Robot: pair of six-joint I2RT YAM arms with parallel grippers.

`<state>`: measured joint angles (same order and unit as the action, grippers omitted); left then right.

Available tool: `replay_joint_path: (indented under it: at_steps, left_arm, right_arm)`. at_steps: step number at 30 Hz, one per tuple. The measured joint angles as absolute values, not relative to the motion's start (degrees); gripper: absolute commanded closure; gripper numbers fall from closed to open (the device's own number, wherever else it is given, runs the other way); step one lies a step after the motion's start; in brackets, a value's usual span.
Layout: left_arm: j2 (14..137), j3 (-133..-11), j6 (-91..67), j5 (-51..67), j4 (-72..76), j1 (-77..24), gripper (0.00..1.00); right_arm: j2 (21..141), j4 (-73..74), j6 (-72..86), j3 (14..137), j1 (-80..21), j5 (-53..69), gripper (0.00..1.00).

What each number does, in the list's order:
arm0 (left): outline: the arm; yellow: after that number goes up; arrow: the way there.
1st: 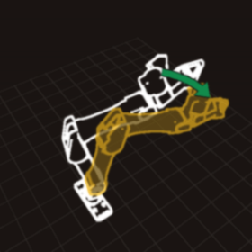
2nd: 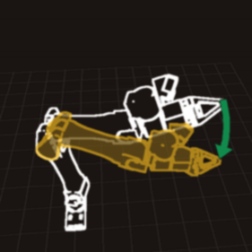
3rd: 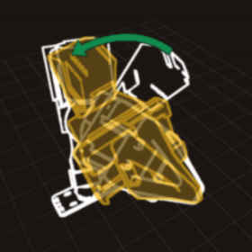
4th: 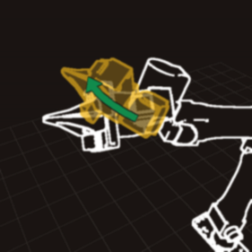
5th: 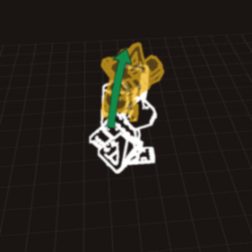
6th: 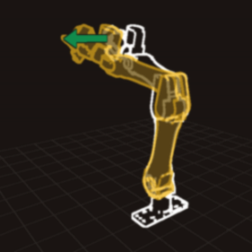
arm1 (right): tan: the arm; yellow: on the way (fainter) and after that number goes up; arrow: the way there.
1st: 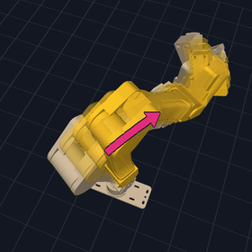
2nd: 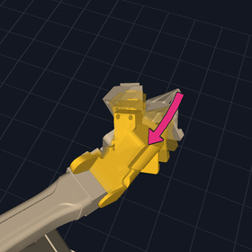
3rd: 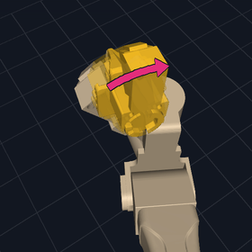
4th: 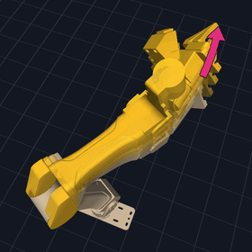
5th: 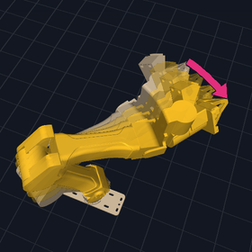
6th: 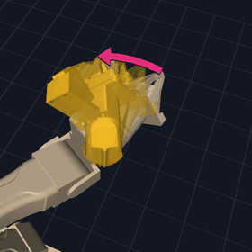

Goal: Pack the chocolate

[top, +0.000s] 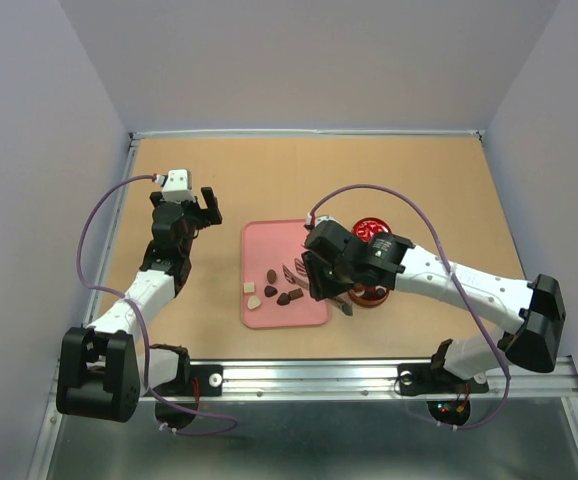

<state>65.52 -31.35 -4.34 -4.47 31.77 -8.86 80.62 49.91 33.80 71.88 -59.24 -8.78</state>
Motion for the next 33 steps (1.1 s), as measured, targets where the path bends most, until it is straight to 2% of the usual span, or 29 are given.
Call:
replay_joint_path:
  at_steps: [7,33]
  left_arm:
    - [65.52,-31.35,-4.36,-4.43,31.77,-8.86,0.04]
    - [65.52,-31.35,-4.36,-4.36,31.75,-8.86,0.04]
  right_arm:
    - [80.62,48.97,36.10,70.41,-62.61,-7.22,0.53]
    - [80.60,49.04,38.85,65.98,-62.61,-7.57,0.51]
